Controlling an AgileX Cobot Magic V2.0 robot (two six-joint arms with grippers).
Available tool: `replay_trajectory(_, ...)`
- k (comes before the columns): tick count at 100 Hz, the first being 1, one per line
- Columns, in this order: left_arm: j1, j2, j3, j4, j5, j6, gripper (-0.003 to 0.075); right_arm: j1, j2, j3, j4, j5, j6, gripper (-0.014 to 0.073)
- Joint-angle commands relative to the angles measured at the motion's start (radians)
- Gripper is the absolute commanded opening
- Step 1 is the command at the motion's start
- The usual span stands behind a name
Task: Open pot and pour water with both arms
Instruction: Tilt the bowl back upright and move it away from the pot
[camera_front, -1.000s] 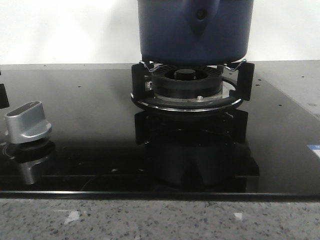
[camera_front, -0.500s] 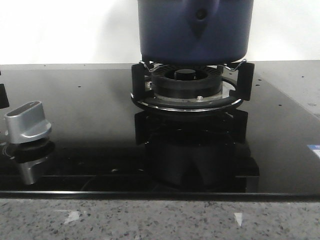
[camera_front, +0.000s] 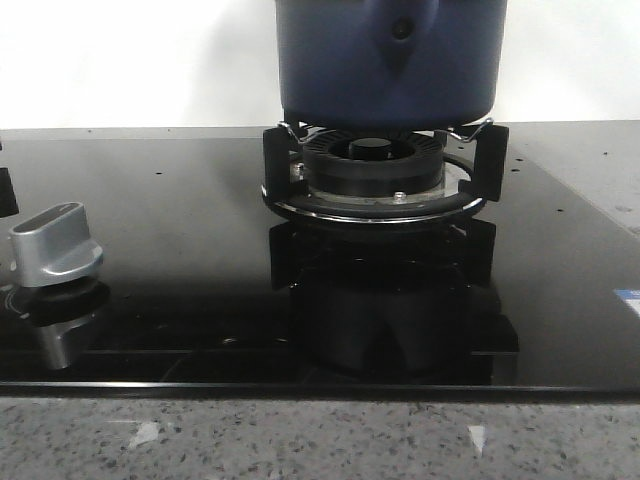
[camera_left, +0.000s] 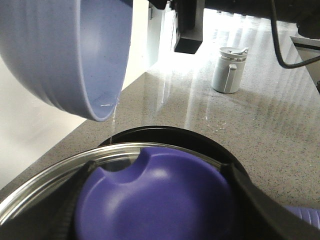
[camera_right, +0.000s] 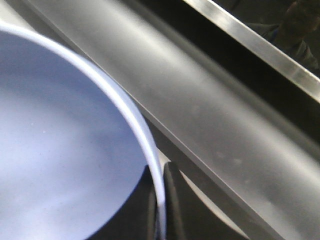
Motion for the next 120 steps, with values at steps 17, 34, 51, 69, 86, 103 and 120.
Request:
replay_trajectory(17, 0.002, -0.055, -0.038, -0.106, 0.017, -0.008, 0.0314, -0.003, -0.05, -0.037, 0.004, -0.094, -0.026, -0.0046)
replay_trajectory(34, 0.002, -0.055, -0.038, -0.106, 0.017, -0.008, 0.0314, -0.003, -0.05, -0.037, 0.163, 0.078, -0.024, -0.0046)
replay_trajectory(51, 0.002, -0.055, -0.038, -0.106, 0.017, -0.008, 0.0314, -0.003, -0.05, -0.037, 0.381, 0.298, -0.024, -0.0046)
replay_trajectory(69, 0.002, -0.055, -0.038, -0.106, 0.017, -0.008, 0.0314, -0.003, -0.05, -0.037, 0.551, 0.449, -0.023, -0.0046)
replay_trajectory(86, 0.002, -0.055, -0.038, -0.111, 0.017, -0.008, 0.0314, -0.003, -0.051, -0.037, 0.639, 0.531, 0.012, -0.0046)
replay_trajectory(103, 0.002, -0.055, -0.038, -0.137, 0.017, -0.008, 0.0314, -0.029, -0.072, -0.037, 0.649, 0.596, 0.129, -0.0046)
replay_trajectory(120, 0.002, -0.055, -0.038, -0.141, 0.017, -0.008, 0.0314, -0.115, -0.109, -0.037, 0.66, 0.625, 0.209, -0.0046)
